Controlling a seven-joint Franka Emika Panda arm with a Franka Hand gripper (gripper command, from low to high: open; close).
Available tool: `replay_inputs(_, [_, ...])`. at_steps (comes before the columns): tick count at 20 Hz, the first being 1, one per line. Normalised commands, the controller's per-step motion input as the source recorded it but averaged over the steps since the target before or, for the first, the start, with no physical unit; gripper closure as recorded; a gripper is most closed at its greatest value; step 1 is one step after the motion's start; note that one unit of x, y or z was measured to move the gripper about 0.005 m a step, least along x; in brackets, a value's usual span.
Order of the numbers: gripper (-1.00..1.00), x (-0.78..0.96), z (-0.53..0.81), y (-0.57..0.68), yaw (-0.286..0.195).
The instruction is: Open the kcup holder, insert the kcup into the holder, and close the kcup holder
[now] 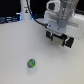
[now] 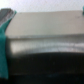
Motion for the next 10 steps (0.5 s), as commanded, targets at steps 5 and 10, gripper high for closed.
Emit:
replay_inputs(5, [-1.00, 0.40, 0.28, -0.44, -0.102])
replay_inputs(10, [-1.00, 0.35, 0.23, -0.62, -0.130])
